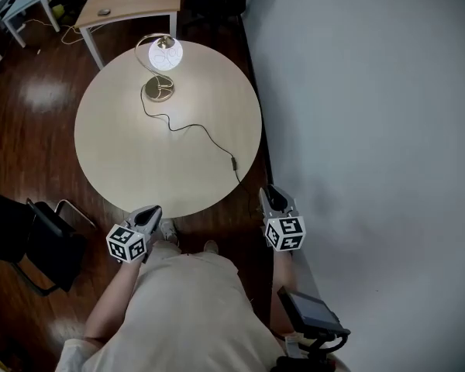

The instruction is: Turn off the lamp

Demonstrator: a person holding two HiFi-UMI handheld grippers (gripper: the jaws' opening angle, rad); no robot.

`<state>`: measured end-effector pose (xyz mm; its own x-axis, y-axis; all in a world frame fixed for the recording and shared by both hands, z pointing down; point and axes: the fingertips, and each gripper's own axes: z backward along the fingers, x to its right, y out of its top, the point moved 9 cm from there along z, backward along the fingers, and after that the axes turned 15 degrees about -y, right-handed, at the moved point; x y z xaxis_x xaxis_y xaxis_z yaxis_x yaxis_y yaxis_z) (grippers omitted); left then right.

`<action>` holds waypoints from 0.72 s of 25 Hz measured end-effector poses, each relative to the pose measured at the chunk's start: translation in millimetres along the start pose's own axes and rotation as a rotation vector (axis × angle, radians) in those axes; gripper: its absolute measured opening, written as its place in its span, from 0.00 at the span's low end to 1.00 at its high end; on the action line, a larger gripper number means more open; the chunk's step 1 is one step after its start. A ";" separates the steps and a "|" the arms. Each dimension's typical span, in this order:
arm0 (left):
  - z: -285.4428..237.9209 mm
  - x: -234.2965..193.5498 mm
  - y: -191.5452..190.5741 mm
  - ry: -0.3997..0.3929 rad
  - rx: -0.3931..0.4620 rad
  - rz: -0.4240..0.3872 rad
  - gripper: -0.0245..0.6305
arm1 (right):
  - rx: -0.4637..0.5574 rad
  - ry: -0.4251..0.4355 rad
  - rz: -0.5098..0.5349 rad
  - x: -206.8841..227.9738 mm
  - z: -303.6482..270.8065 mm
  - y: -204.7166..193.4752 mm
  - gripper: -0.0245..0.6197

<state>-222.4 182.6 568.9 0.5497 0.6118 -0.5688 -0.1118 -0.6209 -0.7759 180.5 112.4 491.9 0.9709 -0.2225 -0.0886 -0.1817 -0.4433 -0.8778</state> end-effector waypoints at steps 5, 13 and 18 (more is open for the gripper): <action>14.3 -35.8 13.1 -0.052 -0.012 -0.002 0.04 | -0.008 -0.016 0.020 -40.6 -12.1 10.9 0.15; 22.8 -70.4 28.0 -0.100 -0.025 0.001 0.04 | -0.085 -0.045 0.056 -72.4 -26.4 6.9 0.15; 28.9 -85.4 30.3 -0.120 -0.011 0.010 0.04 | -0.107 -0.084 0.093 -80.1 -37.4 20.7 0.15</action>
<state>-296.7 125.7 586.0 0.4453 0.6595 -0.6056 -0.1070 -0.6323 -0.7673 93.1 88.5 498.4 0.9578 -0.1954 -0.2107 -0.2831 -0.5151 -0.8090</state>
